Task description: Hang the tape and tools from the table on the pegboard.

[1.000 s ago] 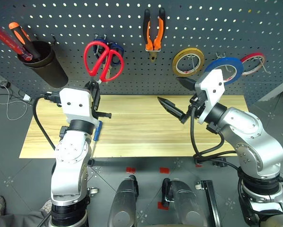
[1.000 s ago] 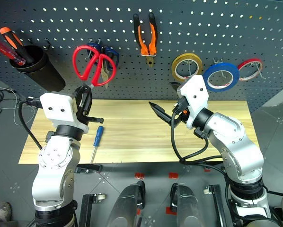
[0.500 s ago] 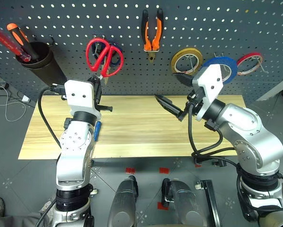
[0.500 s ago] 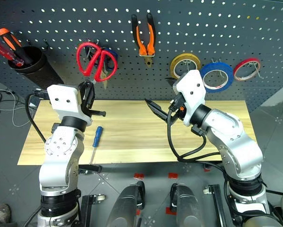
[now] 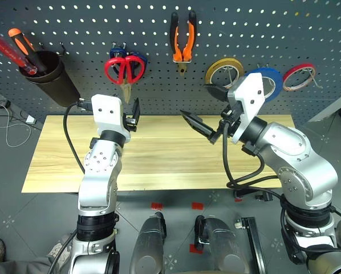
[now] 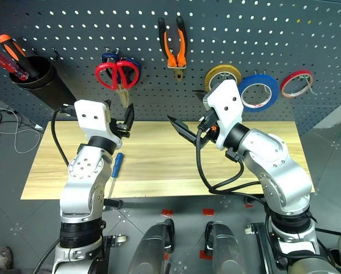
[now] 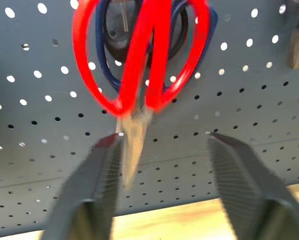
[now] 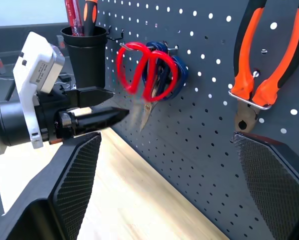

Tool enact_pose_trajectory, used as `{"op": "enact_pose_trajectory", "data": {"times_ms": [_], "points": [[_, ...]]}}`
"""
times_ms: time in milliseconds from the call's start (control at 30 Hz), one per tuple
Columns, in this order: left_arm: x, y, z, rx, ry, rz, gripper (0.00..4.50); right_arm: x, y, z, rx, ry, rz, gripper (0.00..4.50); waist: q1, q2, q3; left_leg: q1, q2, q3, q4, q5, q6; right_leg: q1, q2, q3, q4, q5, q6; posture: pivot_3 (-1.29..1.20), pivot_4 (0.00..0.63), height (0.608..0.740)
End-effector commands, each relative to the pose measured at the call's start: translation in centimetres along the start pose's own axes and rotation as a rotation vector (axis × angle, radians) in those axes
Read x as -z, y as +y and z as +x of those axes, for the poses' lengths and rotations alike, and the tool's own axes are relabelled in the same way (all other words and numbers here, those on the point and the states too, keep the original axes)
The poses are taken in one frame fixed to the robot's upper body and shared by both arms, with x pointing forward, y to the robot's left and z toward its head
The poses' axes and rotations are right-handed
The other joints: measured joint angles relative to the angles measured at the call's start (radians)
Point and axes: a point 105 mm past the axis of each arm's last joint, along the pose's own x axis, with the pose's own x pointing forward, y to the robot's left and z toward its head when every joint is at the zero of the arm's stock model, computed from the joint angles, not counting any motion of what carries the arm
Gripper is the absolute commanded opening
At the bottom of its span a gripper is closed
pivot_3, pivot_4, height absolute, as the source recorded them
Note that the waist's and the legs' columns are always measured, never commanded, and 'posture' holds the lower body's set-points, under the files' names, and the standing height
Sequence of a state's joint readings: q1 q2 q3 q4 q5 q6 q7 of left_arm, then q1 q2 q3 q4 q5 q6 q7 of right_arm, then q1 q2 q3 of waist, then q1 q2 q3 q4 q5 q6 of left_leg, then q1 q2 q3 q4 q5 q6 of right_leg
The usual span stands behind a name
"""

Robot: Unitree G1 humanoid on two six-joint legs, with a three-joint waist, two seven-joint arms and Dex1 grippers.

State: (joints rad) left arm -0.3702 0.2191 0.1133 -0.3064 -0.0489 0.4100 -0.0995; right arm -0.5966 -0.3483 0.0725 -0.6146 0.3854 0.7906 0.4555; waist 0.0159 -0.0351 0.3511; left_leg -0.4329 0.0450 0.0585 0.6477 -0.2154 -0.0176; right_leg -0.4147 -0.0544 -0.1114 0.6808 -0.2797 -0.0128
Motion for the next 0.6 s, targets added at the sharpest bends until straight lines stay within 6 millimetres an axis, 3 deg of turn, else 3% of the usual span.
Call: {"op": "enact_pose_trajectory", "data": {"times_ms": [33,100,200,267,433,600], "points": [[2.0,-0.4,-1.2,0.049,0.089,-0.001,4.03,0.0,1.0,-0.2,-0.027,-0.010,-0.001,4.50,-0.001,0.000,0.000,0.000,0.000,0.000,0.000,0.000,0.000,0.000,0.000,0.000,0.000,0.000,0.000,-0.02,0.302,0.740],[4.3,0.1,-2.4,0.036,0.200,-0.035,4.03,1.2,1.5,-0.3,-0.039,0.040,0.009,4.50,-0.002,0.000,0.000,0.000,0.000,0.000,0.000,0.000,0.000,0.001,0.000,0.000,0.000,0.000,0.000,-0.02,0.308,0.740],[8.3,2.5,-5.4,-0.033,0.407,-0.094,4.03,3.9,3.5,-0.6,-0.112,0.181,0.038,4.50,-0.007,0.000,0.000,0.001,0.000,-0.001,0.000,0.000,0.000,0.001,0.000,0.000,0.000,0.000,0.000,-0.02,0.314,0.740],[10.1,3.6,-7.1,-0.022,0.528,-0.088,4.38,6.2,4.6,-1.0,-0.144,0.321,0.051,4.50,-0.013,0.000,0.000,0.001,0.000,-0.001,0.000,0.000,0.000,0.001,0.000,0.000,0.000,0.000,0.000,-0.01,0.327,0.740],[12.1,6.7,-7.8,-0.086,0.705,-0.134,4.48,6.0,6.6,-0.8,-0.211,0.351,0.115,4.50,-0.009,0.000,0.001,0.001,0.001,-0.004,-0.001,0.000,0.002,0.000,0.000,-0.002,0.002,0.000,0.000,-0.01,0.363,0.740],[14.2,7.2,-8.3,-0.029,0.872,-0.211,4.48,5.4,7.8,-0.6,-0.285,0.364,0.109,4.50,-0.009,0.001,0.002,0.001,0.000,-0.003,0.000,-0.001,0.003,0.000,0.000,-0.001,0.001,0.000,0.003,0.00,0.390,0.740]]}}
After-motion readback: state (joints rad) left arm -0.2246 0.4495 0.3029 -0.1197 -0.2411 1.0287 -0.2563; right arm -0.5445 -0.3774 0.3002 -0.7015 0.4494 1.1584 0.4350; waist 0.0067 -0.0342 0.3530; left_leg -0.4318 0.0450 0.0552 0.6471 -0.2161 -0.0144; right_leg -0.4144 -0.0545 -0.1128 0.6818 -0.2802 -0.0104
